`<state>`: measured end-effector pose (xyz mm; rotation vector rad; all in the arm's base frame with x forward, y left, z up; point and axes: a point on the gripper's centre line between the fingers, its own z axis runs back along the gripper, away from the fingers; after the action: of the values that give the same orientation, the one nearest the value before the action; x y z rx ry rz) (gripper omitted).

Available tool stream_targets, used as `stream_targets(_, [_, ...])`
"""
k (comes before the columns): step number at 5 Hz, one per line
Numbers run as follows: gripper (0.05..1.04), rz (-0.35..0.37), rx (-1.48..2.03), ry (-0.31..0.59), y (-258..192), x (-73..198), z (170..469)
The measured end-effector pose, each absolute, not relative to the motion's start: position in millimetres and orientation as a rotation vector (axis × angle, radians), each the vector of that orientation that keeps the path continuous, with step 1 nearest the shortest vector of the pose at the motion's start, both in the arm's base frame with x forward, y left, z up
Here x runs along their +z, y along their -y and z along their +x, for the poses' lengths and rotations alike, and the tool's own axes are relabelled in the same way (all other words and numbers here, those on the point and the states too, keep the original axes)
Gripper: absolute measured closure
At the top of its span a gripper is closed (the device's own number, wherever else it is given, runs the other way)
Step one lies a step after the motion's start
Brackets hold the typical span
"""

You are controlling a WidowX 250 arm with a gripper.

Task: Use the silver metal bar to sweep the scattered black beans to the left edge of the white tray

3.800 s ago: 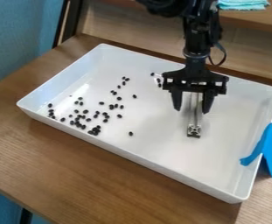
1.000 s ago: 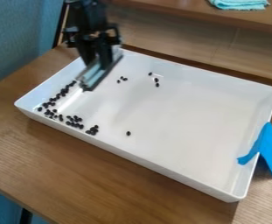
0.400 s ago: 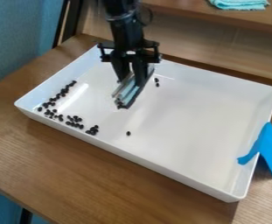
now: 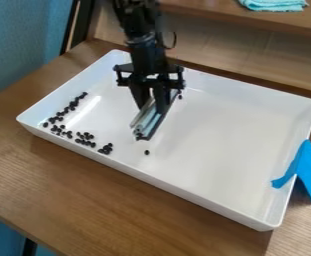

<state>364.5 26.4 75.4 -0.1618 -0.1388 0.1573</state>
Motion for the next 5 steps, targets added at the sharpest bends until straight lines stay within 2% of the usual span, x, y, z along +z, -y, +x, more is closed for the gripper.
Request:
stream_targets(1, [0.708,-0.145,0.152,0.134,-22.4,57.5,355.3])
stream_targets(2, [0.708,-0.129,0.142,0.152,-23.1,50.9,354.3])
stream_targets(4, [0.708,-0.106,0.167,0.148,-50.6,43.5,350.4])
stream_targets(5, [0.708,-0.091,0.165,0.153,-72.2,51.6,351.7])
